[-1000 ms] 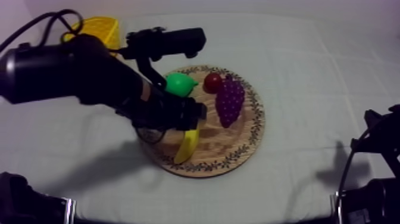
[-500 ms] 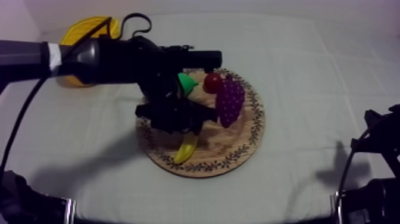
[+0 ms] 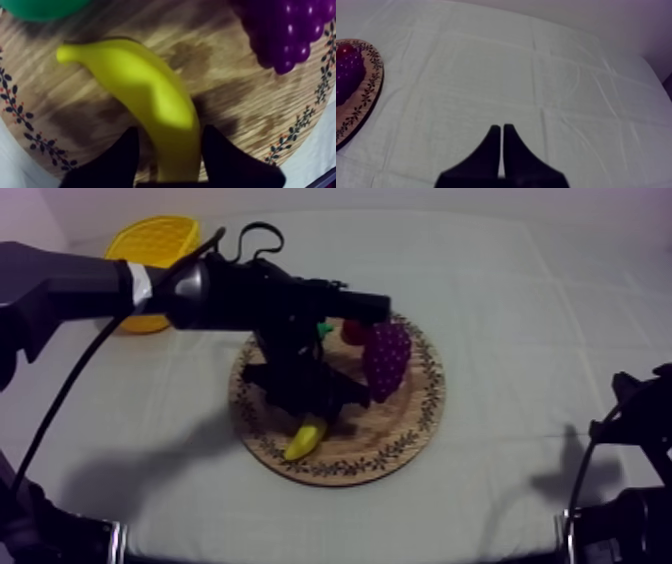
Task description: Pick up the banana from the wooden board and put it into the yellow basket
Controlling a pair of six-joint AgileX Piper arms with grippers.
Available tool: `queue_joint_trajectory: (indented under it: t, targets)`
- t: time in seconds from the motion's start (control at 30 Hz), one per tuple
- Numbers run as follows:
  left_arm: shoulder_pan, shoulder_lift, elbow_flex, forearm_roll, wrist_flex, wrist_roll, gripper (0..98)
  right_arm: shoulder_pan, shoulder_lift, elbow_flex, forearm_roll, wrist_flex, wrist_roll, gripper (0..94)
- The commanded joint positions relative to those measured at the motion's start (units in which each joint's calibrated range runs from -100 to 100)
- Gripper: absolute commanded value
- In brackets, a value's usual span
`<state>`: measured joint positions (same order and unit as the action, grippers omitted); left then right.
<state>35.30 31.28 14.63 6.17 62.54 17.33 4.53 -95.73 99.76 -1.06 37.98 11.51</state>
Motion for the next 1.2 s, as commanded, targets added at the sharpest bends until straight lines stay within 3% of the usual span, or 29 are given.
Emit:
queue_joint_trajectory:
  t: [0.0,0.23,0.4,0.63,0.87,0.97,1.17]
  targets:
    - [0.02,0.23,0.11,0.11,-0.01,-1.1,39.9,-0.01,-0.02,0.02,0.01,0.0,-0.01,0.3]
    - [0.19,1.07,-0.27,-0.02,0.5,-2.3,21.5,-0.01,-0.02,0.02,0.01,0.0,-0.01,0.3]
    - [0.27,0.2,-1.32,-0.71,2.08,-3.73,17.6,-0.01,-0.02,0.02,0.01,0.0,-0.01,0.3]
    - [-0.21,-6.21,-12.33,-6.74,13.66,-2.82,16.4,-0.01,-0.02,0.02,0.01,0.0,-0.01,0.3]
    - [-5.73,-13.6,-26.27,-14.4,25.41,-3.41,15.9,-0.01,-0.02,0.02,0.01,0.0,-0.01,0.3]
    - [-9.84,-15.43,-29.98,-16.15,27.57,-4.65,15.8,-0.01,-0.02,0.02,0.01,0.0,-0.01,0.3]
    - [-18.91,-15.11,-36.28,-17.76,28.59,-7.75,15.9,-0.01,-0.02,0.02,0.01,0.0,-0.01,0.3]
